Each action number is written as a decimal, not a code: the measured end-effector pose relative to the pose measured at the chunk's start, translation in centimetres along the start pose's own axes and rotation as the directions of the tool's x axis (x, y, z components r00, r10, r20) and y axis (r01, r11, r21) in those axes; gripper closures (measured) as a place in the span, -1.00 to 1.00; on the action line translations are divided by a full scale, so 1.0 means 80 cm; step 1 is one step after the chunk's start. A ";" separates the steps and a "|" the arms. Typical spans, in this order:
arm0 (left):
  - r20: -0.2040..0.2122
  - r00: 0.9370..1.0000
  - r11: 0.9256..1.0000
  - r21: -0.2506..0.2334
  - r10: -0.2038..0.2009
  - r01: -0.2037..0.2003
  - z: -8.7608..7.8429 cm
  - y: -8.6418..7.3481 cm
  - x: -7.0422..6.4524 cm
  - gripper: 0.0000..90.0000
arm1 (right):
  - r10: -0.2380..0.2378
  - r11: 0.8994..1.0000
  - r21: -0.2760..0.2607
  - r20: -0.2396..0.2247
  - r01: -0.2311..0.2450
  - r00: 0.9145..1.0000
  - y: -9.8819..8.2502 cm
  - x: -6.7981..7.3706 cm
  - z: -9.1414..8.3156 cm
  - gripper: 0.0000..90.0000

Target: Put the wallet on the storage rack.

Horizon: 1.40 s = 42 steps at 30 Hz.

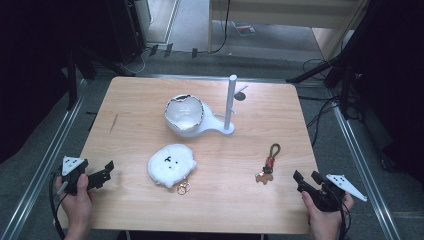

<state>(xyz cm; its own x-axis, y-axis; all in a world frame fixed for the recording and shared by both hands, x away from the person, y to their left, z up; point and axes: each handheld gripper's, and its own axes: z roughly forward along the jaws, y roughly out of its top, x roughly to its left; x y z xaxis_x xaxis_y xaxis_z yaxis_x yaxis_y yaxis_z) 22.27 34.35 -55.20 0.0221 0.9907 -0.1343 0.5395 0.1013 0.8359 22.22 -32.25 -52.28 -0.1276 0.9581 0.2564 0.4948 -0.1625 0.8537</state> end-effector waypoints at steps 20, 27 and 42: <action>0.000 1.000 1.000 0.004 0.016 -0.016 -0.001 0.000 -0.002 -0.83 | -0.071 0.992 0.092 -0.131 0.084 0.989 0.034 0.079 0.013 -0.39; 0.000 1.000 1.000 0.004 0.025 -0.025 -0.001 -0.001 -0.003 -0.83 | -0.102 0.984 0.127 -0.156 0.122 0.983 0.045 0.106 0.013 -0.40; 0.005 1.000 1.000 0.002 0.026 -0.026 0.000 0.000 -0.002 -0.83 | -0.112 0.969 0.191 -0.216 0.155 0.970 0.051 0.152 0.044 -0.41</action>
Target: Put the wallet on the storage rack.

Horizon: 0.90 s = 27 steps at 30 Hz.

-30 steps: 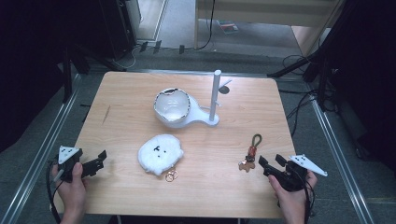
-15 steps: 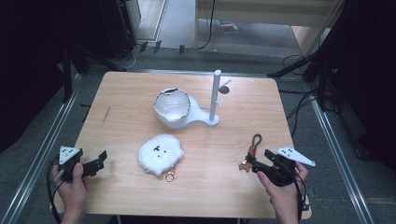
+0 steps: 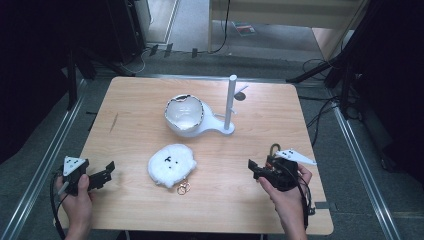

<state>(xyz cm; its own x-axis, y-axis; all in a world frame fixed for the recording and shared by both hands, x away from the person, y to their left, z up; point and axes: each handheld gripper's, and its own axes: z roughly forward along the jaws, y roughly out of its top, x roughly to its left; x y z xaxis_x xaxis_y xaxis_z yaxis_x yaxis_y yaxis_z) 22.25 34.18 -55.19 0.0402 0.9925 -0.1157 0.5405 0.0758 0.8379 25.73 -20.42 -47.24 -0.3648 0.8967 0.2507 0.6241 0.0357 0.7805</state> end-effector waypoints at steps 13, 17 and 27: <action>0.001 1.000 1.000 0.002 -0.005 0.005 0.000 0.000 0.000 -0.83 | -0.022 0.999 0.038 -0.053 0.024 0.998 0.007 0.029 0.026 -0.41; 0.000 1.000 1.000 0.001 -0.006 0.006 0.000 0.000 0.000 -0.83 | -0.028 0.998 0.046 -0.070 0.031 0.997 0.009 0.038 0.033 -0.42; 0.002 1.000 1.000 0.001 -0.007 0.007 0.000 0.000 0.000 -0.83 | -0.044 0.996 0.074 -0.109 0.053 0.993 0.010 0.064 0.057 -0.42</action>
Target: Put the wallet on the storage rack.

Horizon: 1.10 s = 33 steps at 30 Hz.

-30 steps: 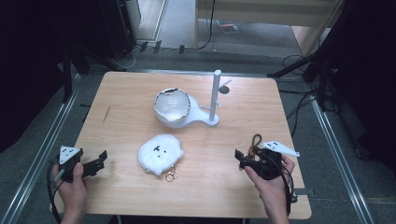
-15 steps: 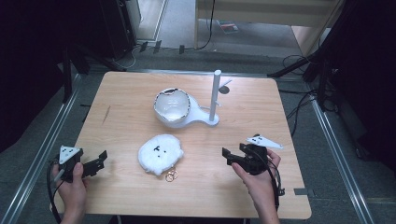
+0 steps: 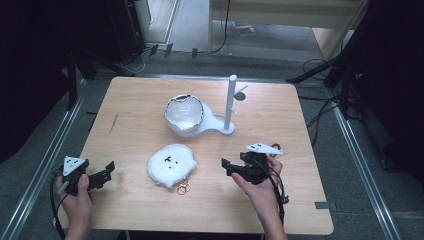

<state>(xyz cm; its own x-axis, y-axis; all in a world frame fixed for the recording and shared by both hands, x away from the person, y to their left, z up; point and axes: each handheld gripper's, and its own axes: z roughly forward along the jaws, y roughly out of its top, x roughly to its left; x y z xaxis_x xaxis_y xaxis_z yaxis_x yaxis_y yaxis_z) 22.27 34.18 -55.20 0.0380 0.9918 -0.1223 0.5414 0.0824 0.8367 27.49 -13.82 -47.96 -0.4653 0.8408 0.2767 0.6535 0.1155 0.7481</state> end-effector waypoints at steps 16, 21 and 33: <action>0.003 1.000 1.000 -0.002 -0.002 0.002 0.000 0.000 0.001 -0.83 | -0.017 0.999 0.043 -0.047 0.019 0.999 0.003 0.028 0.035 -0.42; 0.005 1.000 1.000 0.001 -0.002 0.002 0.000 0.000 0.001 -0.83 | -0.018 0.998 0.058 -0.066 0.021 0.998 0.004 0.037 0.053 -0.42; 0.004 1.000 1.000 0.002 -0.006 0.006 0.000 0.000 0.001 -0.83 | -0.011 0.995 0.097 -0.092 0.020 0.996 0.007 0.052 0.082 -0.42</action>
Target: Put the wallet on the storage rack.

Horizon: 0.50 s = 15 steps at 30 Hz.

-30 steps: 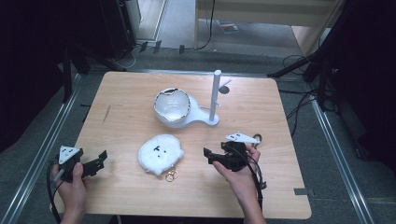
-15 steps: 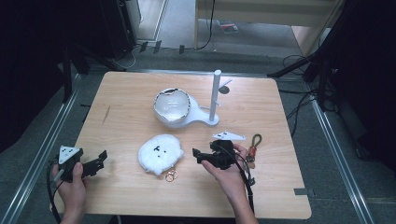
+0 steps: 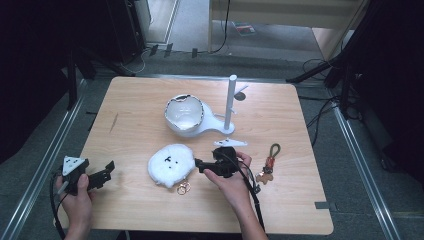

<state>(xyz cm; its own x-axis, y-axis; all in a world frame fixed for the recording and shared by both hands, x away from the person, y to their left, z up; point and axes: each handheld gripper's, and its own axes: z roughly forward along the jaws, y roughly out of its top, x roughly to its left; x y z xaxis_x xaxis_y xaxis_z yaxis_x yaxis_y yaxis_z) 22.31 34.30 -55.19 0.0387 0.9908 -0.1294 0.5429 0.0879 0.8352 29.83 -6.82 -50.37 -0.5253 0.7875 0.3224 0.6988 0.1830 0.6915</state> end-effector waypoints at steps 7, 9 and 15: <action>0.001 1.000 1.000 -0.001 -0.003 0.003 0.000 0.000 0.000 -0.83 | 0.011 1.000 0.016 -0.025 -0.011 1.000 0.004 0.004 0.014 -0.42; 0.000 1.000 1.000 -0.001 -0.004 0.004 0.000 0.000 0.000 -0.83 | 0.008 1.000 0.019 -0.030 -0.008 1.000 0.005 0.006 0.018 -0.42; 0.001 1.000 1.000 0.002 -0.004 0.004 0.000 0.000 0.000 -0.83 | 0.013 0.999 0.032 -0.038 -0.011 0.999 0.008 0.011 0.027 -0.42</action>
<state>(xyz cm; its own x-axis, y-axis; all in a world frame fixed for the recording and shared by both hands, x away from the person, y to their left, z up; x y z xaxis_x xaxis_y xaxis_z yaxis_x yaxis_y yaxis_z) 22.33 34.33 -55.20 0.0370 0.9904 -0.1334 0.5447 0.0920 0.8336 30.84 -4.75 -51.05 -0.5345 0.7668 0.3554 0.7199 0.1927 0.6669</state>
